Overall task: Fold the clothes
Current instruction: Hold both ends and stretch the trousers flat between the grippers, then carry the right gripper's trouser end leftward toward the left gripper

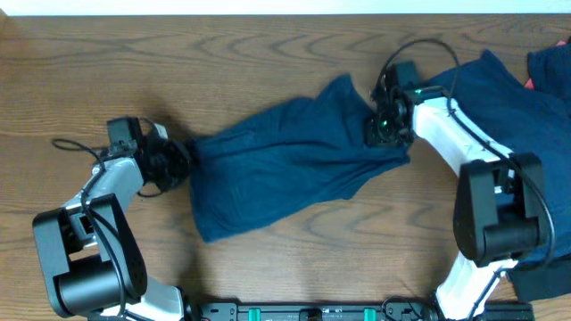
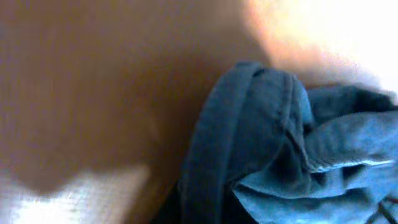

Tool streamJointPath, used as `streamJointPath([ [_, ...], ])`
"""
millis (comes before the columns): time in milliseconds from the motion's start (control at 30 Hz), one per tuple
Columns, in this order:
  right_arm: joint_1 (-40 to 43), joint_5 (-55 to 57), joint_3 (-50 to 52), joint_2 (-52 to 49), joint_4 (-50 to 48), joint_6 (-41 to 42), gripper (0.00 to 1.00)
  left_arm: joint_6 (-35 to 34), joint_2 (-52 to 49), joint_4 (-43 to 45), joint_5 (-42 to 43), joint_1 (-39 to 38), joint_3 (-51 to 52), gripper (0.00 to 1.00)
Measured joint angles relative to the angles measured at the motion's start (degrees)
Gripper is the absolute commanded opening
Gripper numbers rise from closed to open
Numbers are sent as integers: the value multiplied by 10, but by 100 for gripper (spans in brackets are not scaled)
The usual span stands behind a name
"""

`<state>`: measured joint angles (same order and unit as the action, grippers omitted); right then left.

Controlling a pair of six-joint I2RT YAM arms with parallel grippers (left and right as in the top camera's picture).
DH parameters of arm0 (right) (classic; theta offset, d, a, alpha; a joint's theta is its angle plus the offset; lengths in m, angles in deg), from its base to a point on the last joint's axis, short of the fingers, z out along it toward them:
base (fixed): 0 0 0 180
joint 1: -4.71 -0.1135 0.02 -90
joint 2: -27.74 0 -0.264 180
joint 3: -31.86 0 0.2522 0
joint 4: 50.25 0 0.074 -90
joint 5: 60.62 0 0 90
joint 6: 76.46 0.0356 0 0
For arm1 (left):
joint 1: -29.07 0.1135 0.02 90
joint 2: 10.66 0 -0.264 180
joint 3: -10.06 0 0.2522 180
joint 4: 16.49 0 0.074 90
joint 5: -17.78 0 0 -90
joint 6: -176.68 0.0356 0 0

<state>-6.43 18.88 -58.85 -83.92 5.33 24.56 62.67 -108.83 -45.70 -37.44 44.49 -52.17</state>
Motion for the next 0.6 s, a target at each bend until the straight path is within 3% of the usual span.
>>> streamJointPath([
  [33, 0, 0, -7, 10, 0, 1, 30, -2, 0, 3, 0, 0, -12, 54],
  [67, 0, 0, -15, 24, -1, 2, 31, -3, 0, 2, 0, 0, -28, 88],
  [100, 0, 0, -22, 42, -1, 3, 31, -5, 0, -2, 0, 0, -42, 98],
  [300, 0, -1, -40, 115, 9, 3, 31, 5, 0, -119, -8, 0, -88, 98],
  [433, 0, -13, -40, 117, 19, 0, 29, 18, 0, -206, -59, 0, -83, 98],
  [600, -16, -20, -40, 117, 12, -8, 29, 23, 0, -217, -108, 0, -76, 98],
])
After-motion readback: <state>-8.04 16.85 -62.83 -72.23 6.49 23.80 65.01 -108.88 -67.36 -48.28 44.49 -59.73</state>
